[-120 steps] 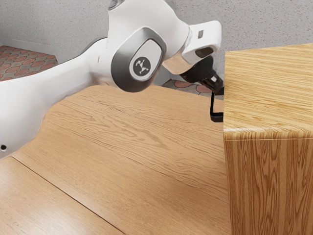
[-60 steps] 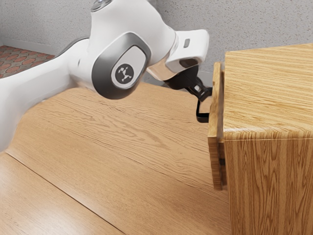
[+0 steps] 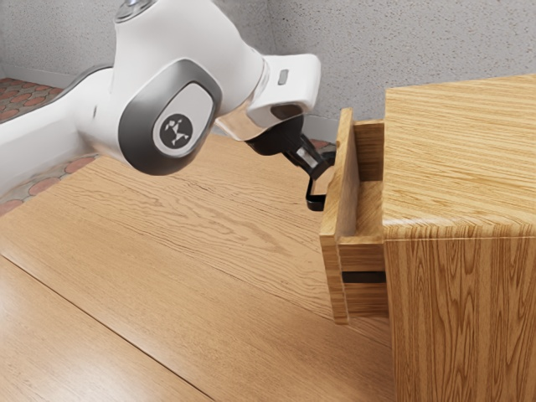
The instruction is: Pull the drawer handle with one arm to open the drawer
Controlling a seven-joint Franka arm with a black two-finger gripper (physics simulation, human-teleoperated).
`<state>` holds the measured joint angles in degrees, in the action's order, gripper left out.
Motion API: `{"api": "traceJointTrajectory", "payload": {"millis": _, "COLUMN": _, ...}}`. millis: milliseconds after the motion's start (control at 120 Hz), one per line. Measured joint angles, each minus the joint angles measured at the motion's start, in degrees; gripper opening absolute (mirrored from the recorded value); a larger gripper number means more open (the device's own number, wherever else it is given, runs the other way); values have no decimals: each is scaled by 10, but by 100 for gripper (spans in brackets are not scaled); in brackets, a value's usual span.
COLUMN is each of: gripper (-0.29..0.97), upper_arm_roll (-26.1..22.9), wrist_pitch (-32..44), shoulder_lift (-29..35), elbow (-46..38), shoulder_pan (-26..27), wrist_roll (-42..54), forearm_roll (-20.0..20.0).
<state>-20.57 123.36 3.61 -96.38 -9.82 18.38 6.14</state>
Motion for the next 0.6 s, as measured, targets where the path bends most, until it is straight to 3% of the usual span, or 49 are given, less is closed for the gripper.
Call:
{"api": "traceJointTrajectory", "payload": {"millis": 325, "gripper": 81, "upper_arm_roll": 8, "wrist_pitch": -1, "shoulder_lift": 13, "elbow": -17, "shoulder_pan": 29, "wrist_roll": 6, "forearm_roll": 14}}
{"api": "traceJointTrajectory", "payload": {"millis": 600, "gripper": 75, "upper_arm_roll": 12, "wrist_pitch": 1, "shoulder_lift": 21, "elbow": -27, "shoulder_pan": 29, "wrist_roll": 11, "forearm_roll": 18}}
